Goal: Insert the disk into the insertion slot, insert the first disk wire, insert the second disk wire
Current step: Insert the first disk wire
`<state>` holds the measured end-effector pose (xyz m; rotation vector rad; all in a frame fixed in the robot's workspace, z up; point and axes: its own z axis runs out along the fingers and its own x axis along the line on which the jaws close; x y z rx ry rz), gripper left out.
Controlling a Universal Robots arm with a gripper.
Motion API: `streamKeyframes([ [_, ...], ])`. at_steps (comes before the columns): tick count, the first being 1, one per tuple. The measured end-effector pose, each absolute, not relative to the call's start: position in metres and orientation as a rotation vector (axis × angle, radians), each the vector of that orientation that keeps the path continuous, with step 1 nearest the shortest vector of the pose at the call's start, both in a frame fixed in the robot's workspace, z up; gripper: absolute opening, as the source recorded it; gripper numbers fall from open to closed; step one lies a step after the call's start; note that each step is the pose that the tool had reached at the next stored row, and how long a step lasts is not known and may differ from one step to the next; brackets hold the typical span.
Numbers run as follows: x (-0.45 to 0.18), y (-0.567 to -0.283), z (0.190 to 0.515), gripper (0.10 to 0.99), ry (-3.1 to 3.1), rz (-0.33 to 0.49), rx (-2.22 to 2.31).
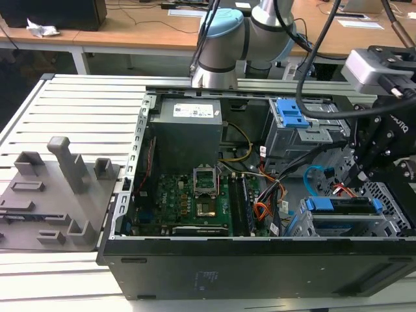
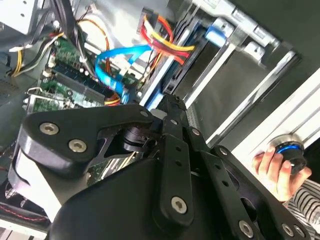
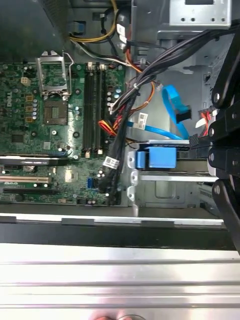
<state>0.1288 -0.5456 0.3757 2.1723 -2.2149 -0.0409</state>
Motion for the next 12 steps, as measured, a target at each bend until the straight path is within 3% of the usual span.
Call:
streamKeyframes([
  [12, 0.111, -0.546, 0.375, 0.106, -2.215, -0.041, 2.172],
])
